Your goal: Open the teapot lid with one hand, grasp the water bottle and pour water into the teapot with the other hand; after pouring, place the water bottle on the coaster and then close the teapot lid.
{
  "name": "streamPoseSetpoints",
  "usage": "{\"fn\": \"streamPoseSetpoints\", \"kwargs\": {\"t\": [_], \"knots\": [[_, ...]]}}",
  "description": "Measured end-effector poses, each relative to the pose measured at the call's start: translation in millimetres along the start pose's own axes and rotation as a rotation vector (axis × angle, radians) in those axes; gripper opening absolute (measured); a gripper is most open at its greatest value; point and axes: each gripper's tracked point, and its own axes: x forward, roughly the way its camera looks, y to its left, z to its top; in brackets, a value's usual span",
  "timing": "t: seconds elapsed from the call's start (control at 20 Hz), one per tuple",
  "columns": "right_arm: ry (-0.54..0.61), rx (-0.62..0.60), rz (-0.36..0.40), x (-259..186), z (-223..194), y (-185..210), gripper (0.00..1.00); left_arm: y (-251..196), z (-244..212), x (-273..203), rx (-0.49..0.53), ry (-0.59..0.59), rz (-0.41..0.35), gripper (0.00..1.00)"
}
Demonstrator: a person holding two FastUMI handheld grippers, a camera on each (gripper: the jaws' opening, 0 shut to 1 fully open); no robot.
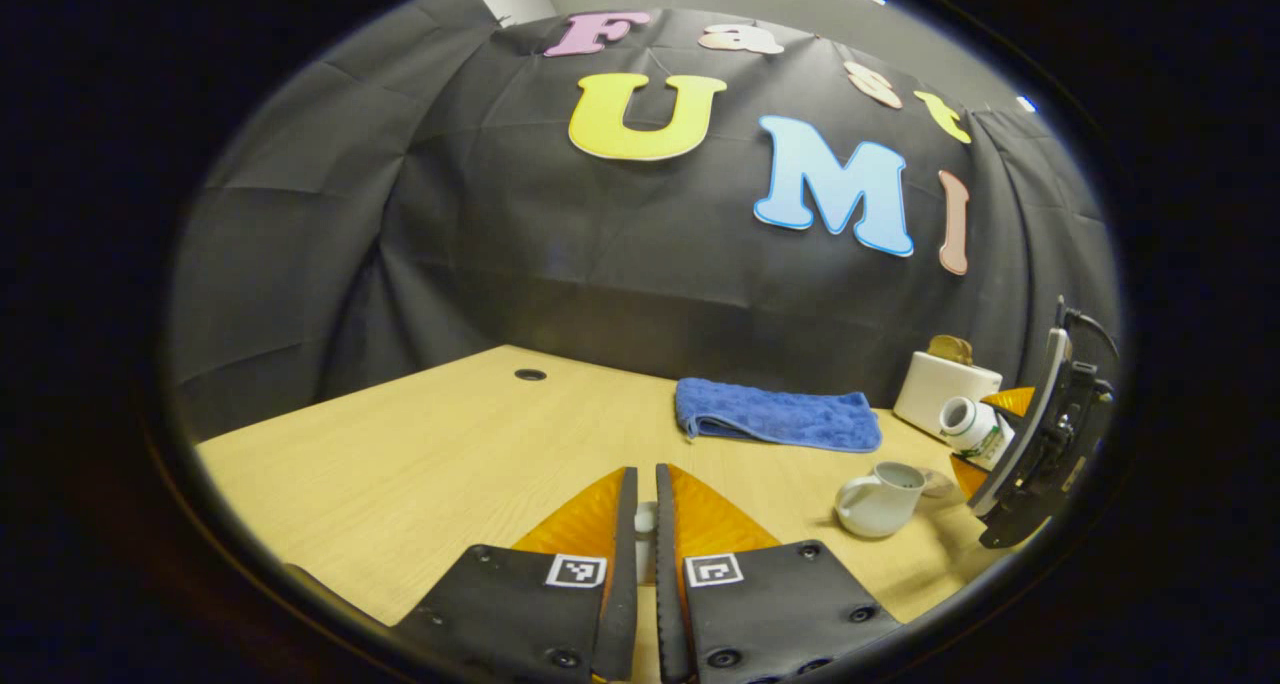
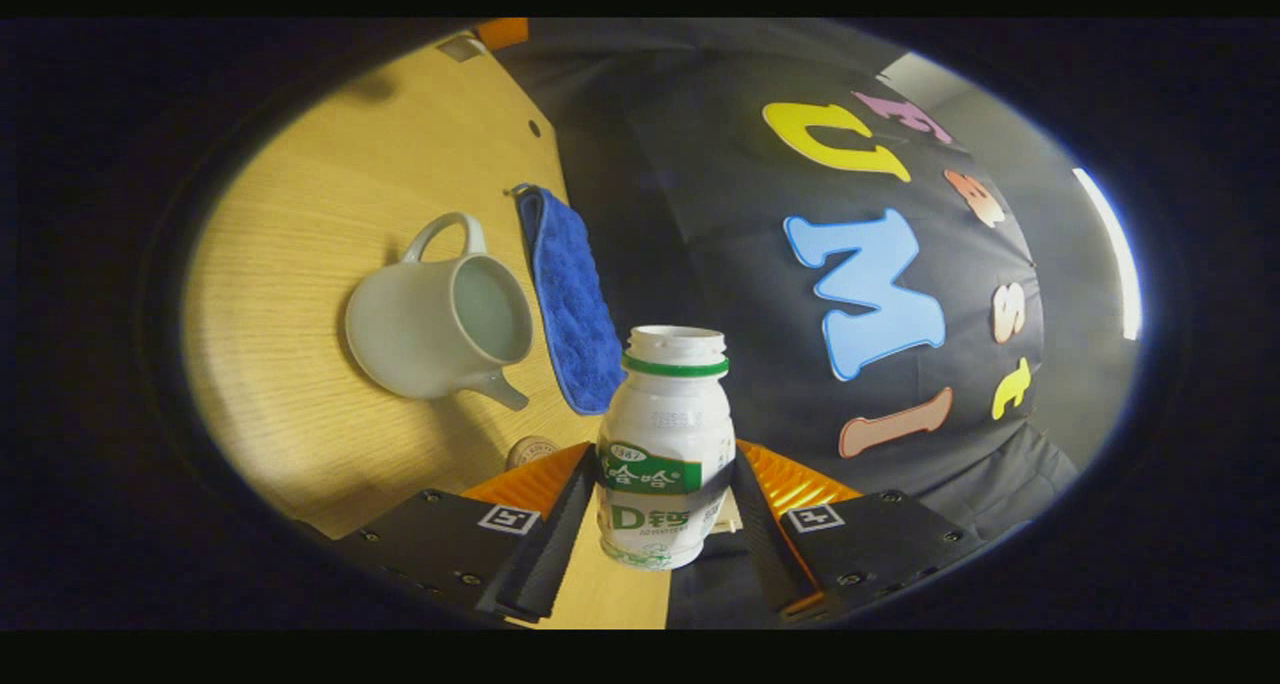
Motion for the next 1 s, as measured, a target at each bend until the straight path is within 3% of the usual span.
{"fn": "streamPoseSetpoints", "kwargs": {"t": [0.5,0.6,0.9,1.0], "knots": [[-0.047,-0.202,-0.028,0.2,10.3,-3.6,0.75,2.7,-13.3,3.4,-0.014,0.017,0.001,0.19],[-0.056,-0.224,-0.033,1.3,13.0,-4.6,0.75,0.9,-12.2,5.1,-0.012,0.01,-0.006,0.15],[-0.076,-0.285,-0.058,3.9,18.7,-11.4,0.75,0.8,-11.3,4.6,-0.008,0.002,-0.005,0.19],[-0.079,-0.302,-0.061,5.2,18.5,-12.6,0.75,1.0,-11.8,4.3,-0.006,0.001,-0.006,0.15]]}}
